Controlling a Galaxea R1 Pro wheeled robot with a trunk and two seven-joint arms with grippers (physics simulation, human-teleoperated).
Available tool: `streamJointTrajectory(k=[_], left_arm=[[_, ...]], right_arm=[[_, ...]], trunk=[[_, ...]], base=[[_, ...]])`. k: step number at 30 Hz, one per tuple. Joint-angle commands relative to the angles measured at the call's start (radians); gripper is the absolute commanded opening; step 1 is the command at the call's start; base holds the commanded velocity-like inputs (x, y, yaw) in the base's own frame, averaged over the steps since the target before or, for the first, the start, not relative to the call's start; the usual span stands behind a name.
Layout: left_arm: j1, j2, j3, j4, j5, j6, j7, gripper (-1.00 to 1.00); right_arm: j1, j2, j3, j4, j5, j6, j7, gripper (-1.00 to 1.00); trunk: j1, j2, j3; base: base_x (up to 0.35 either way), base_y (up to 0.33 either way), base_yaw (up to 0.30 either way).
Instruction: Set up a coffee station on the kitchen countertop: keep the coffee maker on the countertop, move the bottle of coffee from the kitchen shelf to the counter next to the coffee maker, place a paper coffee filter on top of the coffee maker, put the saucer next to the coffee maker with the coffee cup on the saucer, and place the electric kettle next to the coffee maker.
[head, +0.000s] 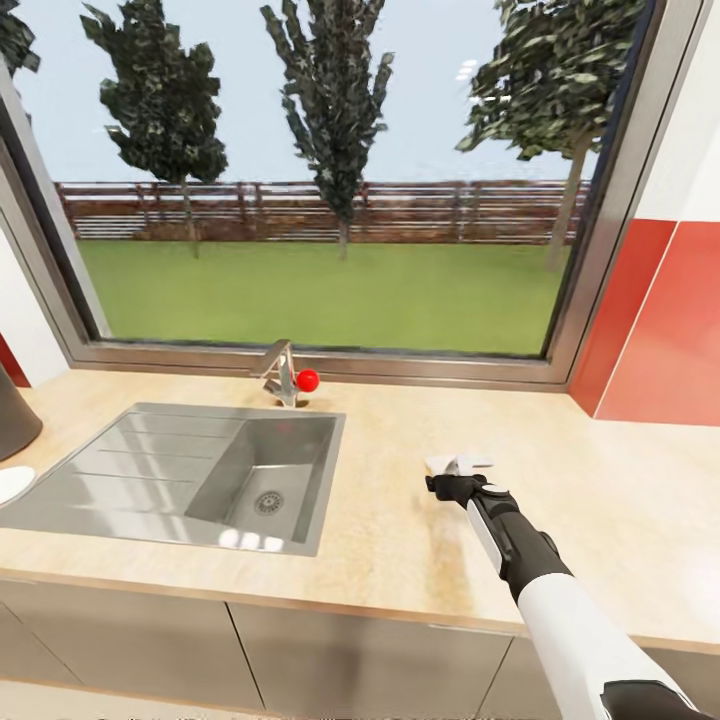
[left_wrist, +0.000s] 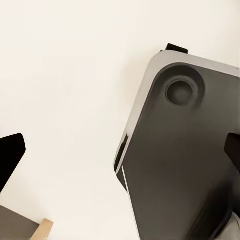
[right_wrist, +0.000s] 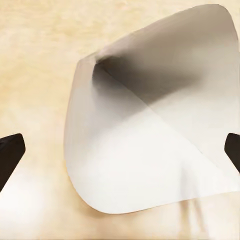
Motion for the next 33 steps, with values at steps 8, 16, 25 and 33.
streamJointTrajectory(k=[8,16,25,33], left_arm=[[-0.001,0.0,0.008,0.001,0.001,-0.004,0.0,1.0],[-0.001,0.0,0.008,0.001,0.001,-0.003,0.0,1.0],[-0.001,0.0,0.008,0.001,0.001,-0.004,0.0,1.0],[-0.002,0.0,0.008,0.001,0.001,-0.002,0.0,1.0]], right_arm=[[-0.001,0.0,0.0,-0.002,0.0,0.006,0.001,1.0],[-0.001,-0.001,0.001,-0.002,0.001,0.006,0.001,1.0],[-0.001,-0.001,0.001,-0.002,0.0,0.006,0.001,1.0],[-0.001,-0.001,0.0,-0.002,0.001,0.006,0.001,1.0]], trunk=[[0.016,-0.03,-0.024],[0.016,-0.03,-0.024],[0.016,-0.03,-0.031],[0.016,-0.03,-0.038]], base=[[0.0,0.0,0.0],[0.0,0.0,0.0],[0.0,0.0,0.0],[0.002,0.0,0.0]])
